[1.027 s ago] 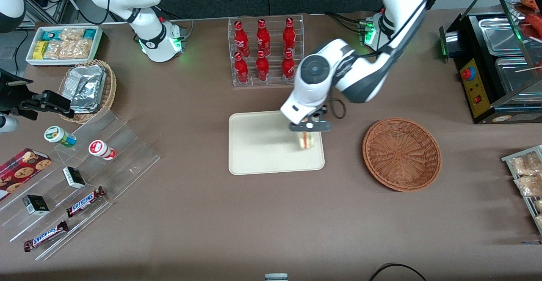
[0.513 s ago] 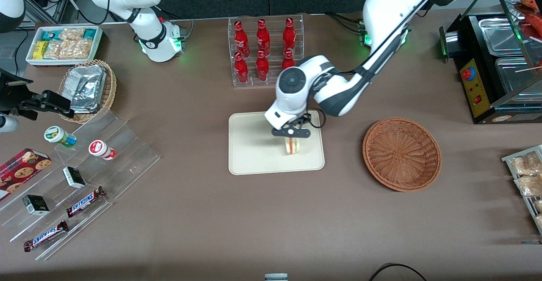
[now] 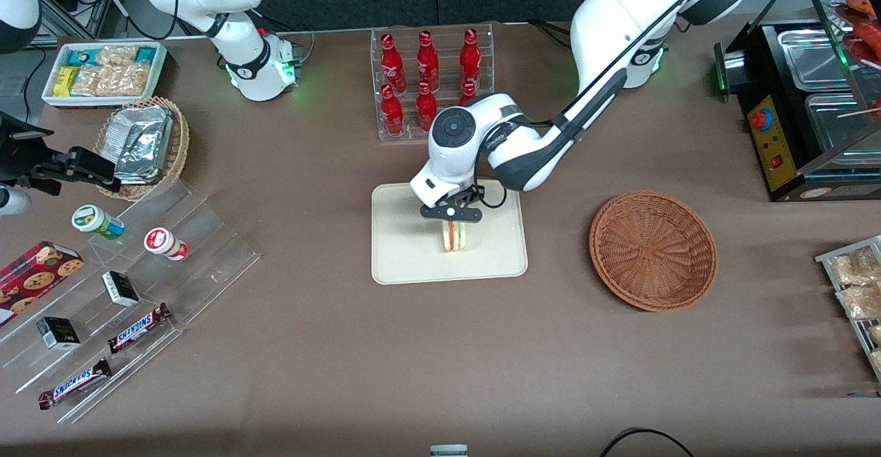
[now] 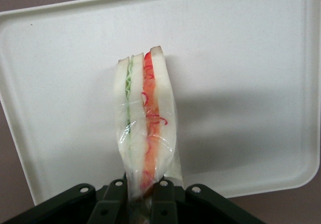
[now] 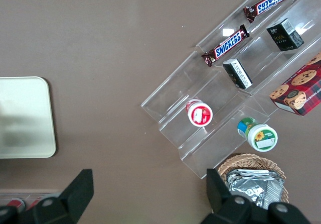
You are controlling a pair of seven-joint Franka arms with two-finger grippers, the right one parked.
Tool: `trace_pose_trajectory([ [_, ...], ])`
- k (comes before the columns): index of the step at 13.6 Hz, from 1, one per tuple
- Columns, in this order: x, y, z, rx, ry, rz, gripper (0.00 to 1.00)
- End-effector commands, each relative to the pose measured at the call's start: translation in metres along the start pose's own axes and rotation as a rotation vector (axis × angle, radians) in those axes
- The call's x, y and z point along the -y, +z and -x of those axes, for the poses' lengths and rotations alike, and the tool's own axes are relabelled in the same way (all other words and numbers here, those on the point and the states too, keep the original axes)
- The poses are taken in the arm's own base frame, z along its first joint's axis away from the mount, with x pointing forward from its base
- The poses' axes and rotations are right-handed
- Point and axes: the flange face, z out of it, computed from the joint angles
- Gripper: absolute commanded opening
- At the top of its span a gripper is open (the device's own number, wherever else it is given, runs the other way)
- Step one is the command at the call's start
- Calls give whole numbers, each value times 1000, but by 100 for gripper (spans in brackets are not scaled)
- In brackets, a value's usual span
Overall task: Place sandwich from basket to tray
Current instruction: 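Lower the sandwich onto the tray and open the left gripper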
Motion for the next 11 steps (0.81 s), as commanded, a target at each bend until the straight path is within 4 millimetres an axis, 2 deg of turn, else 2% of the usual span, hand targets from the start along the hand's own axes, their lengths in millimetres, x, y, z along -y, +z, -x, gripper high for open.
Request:
trace_pose_trajectory([
  [1,-6,11,-5,-30,-9,-17,0],
  [4,-12,14,-13,-49,-11,-14,0],
  [11,-28,17,-7,-51,4,-4,0],
])
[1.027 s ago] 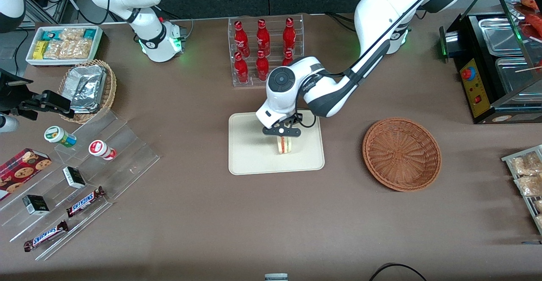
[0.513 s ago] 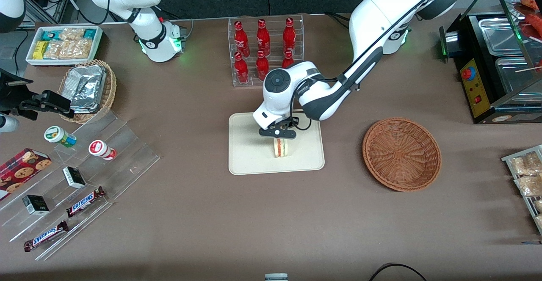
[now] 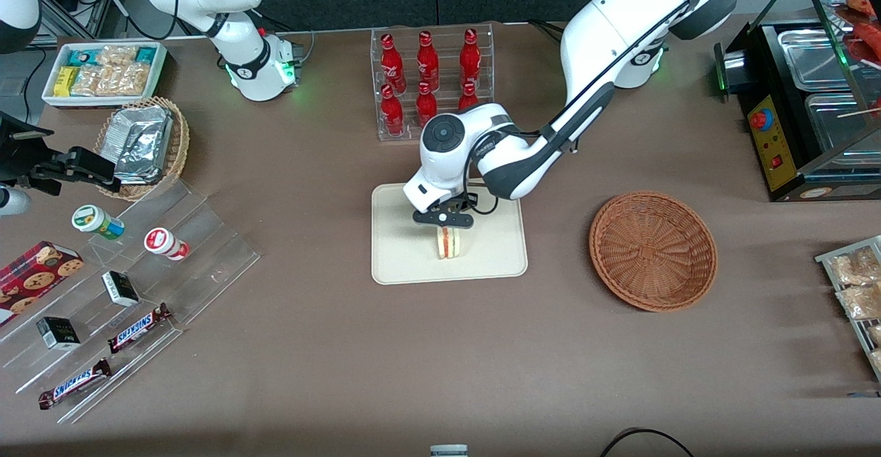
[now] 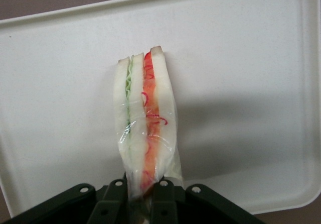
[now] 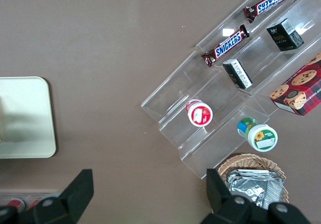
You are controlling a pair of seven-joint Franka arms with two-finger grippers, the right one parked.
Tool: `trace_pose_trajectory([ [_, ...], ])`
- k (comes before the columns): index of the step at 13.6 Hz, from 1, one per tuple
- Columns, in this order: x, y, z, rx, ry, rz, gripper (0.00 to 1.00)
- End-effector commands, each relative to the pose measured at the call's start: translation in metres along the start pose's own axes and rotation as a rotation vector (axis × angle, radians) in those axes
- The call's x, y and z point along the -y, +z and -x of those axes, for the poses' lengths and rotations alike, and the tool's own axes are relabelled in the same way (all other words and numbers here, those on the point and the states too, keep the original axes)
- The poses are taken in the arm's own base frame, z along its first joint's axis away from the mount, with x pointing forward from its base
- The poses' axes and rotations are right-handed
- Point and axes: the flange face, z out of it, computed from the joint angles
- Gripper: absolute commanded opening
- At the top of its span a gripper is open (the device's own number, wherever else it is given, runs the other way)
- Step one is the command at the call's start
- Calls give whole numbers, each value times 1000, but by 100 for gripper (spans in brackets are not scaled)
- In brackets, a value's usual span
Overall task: Place sandwich from basket to tray
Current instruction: 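Lower the sandwich onto the tray and open the left gripper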
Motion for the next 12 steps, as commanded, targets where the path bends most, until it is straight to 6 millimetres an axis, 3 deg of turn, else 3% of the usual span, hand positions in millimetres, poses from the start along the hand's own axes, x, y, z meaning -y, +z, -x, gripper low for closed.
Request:
trace_pose_trajectory([
  [1,-11,4,-2,-22,-3,-5,0],
  [3,-11,11,0,-12,0,-9,1],
  [4,-11,12,0,-11,1,-10,35],
  [5,-10,13,-1,-11,2,-13,76],
  [6,-9,13,-1,-11,4,-15,94],
  [9,-3,-3,-11,-20,-24,-12,99],
  [12,9,-49,-33,-9,-81,-82,99],
])
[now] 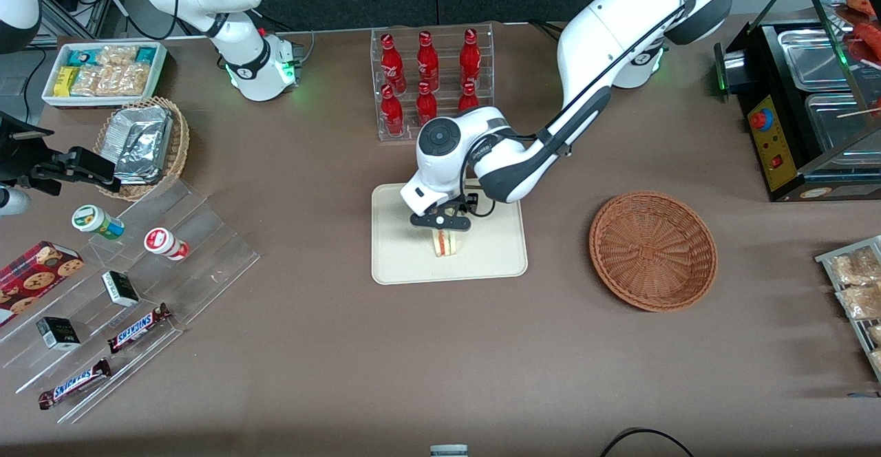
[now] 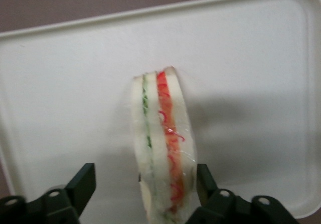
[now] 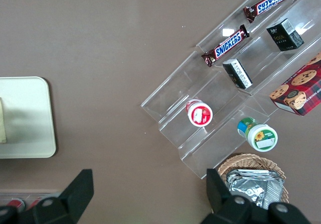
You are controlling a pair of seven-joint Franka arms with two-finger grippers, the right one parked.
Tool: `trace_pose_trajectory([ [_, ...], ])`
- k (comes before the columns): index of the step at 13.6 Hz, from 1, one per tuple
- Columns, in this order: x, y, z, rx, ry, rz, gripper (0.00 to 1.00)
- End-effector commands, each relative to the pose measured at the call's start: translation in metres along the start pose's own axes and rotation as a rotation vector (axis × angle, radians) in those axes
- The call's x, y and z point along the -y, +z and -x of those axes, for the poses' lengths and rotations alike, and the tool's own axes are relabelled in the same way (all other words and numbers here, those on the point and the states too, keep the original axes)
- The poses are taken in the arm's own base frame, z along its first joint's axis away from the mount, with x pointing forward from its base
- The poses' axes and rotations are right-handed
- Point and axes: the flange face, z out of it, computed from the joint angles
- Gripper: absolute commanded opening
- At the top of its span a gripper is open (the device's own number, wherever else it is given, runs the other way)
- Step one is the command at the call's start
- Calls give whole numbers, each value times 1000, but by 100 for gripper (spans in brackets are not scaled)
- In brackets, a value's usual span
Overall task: Place sandwich from basket to tray
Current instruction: 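Lower the sandwich onto the tray and open the left gripper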
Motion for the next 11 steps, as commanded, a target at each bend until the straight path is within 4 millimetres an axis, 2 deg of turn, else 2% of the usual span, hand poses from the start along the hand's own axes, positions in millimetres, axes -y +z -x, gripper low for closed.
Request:
trace_pose_trajectory([
  [1,11,-58,-20,17,-82,-44,99],
  [3,20,-98,-24,37,-128,-29,99],
  [4,41,-113,-37,28,-182,-34,99],
  [5,62,-138,-47,28,-243,-4,99],
  [7,99,-175,-58,34,-326,19,99],
  [9,126,-202,-58,38,-359,-8,99],
  [11,176,-225,-67,70,-331,-31,99],
])
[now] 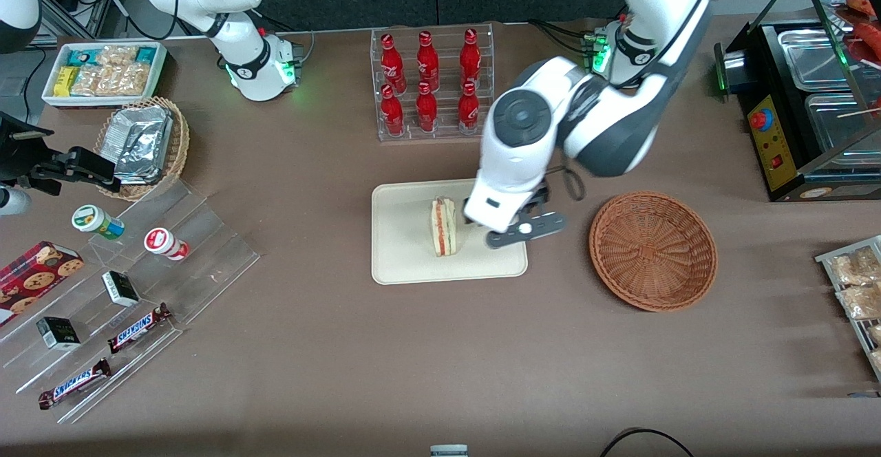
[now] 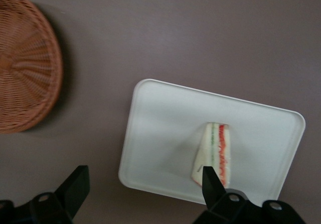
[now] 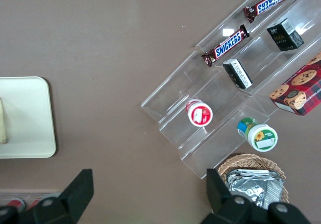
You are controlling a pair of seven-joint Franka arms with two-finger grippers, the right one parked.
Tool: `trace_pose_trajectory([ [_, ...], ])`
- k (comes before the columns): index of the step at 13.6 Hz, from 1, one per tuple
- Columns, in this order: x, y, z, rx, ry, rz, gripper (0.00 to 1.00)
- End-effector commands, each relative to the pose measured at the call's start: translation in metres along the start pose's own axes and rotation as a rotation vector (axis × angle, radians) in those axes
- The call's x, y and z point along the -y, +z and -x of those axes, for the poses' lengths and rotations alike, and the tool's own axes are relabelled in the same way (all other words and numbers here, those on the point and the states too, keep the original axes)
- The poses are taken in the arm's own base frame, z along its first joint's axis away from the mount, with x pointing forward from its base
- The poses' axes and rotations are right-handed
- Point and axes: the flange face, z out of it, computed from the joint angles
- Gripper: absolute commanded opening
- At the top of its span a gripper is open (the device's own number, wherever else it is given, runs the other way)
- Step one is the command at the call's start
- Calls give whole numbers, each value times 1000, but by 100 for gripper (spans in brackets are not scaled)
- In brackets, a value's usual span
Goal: Place sandwich from basket to tray
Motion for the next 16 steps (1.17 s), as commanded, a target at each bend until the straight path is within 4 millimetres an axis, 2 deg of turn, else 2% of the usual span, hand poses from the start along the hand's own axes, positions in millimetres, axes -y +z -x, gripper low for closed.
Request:
trace_pose_trajectory([
  [1,56,-31,-19,53,53,-21,99],
  [5,144,-70,-51,106,141,-27,99],
  [8,207,-88,-74,129,193,-12,99],
  [11,255,-102,-88,132,238,-10,99],
  [15,292,-115,-87,143,314,5,99],
  [16,327,-114,-97,163,274,17,99],
])
